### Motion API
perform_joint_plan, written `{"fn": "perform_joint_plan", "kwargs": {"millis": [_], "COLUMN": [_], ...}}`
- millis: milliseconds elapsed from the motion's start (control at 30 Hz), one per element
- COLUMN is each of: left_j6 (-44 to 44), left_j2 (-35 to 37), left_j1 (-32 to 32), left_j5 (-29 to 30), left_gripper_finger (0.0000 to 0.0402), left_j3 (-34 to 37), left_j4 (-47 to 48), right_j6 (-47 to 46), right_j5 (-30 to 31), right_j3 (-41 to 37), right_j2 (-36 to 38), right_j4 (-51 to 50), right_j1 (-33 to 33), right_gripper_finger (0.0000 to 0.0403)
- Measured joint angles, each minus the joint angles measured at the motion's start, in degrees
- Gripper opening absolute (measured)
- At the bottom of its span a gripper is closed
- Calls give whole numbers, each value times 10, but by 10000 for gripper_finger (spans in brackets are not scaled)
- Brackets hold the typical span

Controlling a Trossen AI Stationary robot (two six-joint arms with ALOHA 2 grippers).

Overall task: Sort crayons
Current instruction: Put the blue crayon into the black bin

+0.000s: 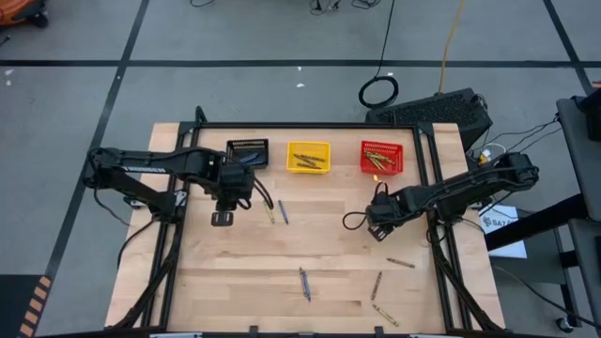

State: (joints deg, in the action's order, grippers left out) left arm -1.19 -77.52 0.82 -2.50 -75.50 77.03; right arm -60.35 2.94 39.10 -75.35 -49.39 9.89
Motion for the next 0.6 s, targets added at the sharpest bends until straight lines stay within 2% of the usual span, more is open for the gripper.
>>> {"fn": "perform_joint_plan", "kwargs": {"millis": [467,600], "left_j6": [1,1], "left_j2": [0,0], "left_j1": [0,0], "left_j5": [19,32], "left_gripper_finger": [105,105], "left_j3": [0,0], "left_j4": [0,0], "right_j6": [-20,-20], "right_j5": [-1,-11], "right_j3": [-44,-46], "right_j2": [1,1], "right_j4": [69,81], "right_j1": [0,0], "right_gripper_finger": [142,119]}}
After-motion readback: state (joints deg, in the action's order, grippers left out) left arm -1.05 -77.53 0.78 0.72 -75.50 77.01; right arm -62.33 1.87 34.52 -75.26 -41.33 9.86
